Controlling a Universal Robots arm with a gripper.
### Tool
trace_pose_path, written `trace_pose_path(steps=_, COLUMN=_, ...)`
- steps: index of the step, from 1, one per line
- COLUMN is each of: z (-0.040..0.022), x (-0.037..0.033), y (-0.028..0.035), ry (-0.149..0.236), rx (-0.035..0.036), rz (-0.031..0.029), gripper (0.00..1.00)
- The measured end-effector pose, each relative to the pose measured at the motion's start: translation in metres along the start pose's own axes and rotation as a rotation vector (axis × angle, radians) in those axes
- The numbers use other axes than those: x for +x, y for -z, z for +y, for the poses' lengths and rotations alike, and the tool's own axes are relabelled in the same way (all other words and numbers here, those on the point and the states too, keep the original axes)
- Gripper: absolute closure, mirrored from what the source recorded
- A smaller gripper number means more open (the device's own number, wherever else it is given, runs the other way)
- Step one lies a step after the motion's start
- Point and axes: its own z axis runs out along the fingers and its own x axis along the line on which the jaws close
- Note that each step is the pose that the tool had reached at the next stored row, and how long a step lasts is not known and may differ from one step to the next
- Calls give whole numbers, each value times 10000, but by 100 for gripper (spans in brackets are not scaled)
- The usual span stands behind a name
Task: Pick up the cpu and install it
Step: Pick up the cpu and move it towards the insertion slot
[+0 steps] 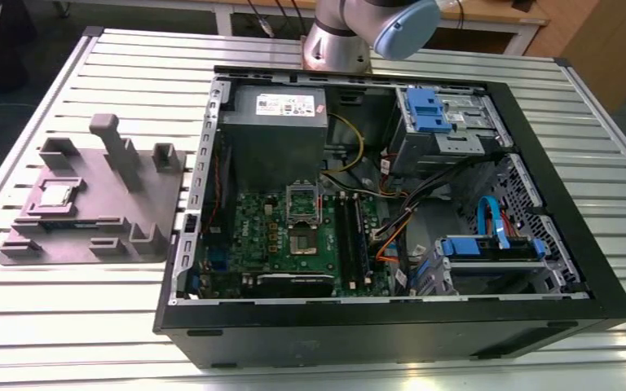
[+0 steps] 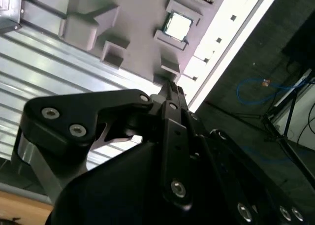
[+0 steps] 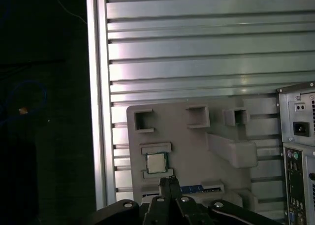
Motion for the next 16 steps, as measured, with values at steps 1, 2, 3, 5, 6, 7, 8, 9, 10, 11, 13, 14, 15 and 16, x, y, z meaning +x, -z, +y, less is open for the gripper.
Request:
trace_pose_path(steps=1, z=0, x=1, y=0, ry=0, rx=0, rz=0, gripper=89)
trace_pose_path(steps=2, z=0, x=2, y=0, ry=-1, rx=0, rz=0, gripper=89)
trace_pose_path(steps=3, z=0, x=3, y=-1, ry=-1, rx=-1, rz=-1, gripper=89)
trace_pose_path(steps=5, z=0, x=4, y=0, ry=-1, rx=0, rz=0, gripper=89)
trace_pose_path(steps=6, z=0, x=5, y=0, ry=-1, rx=0, rz=0, gripper=89)
trace_pose_path(steps=7, z=0, x=5, y=0, ry=-1, rx=-1, rz=-1, gripper=89)
trace_pose_path(steps=8, z=0, x=6, y=0, ry=-1, rx=-1, rz=0, gripper=89)
trace_pose_path(steps=9, z=0, x=6, y=0, ry=-1, rx=-1, rz=0, gripper=89)
trace_pose_path(steps=10, z=0, x=7, y=0, ry=0, rx=-1, rz=-1, gripper=83)
trace_pose_path(steps=11, z=0, x=8, y=0, ry=-1, rx=0, rz=0, gripper=77)
trace_pose_path(steps=13, z=0, x=9, y=0, ry=-1, rx=0, rz=0, gripper=71)
trace_pose_path(steps=14, z=0, x=9, y=0, ry=-1, rx=-1, rz=0, gripper=65)
trace_pose_path(steps=15, z=0, x=10, y=0, ry=-1, rx=0, rz=0, gripper=59)
trace_pose_path(steps=16, z=-1, x=11, y=0, ry=-1, rx=0, rz=0, gripper=59)
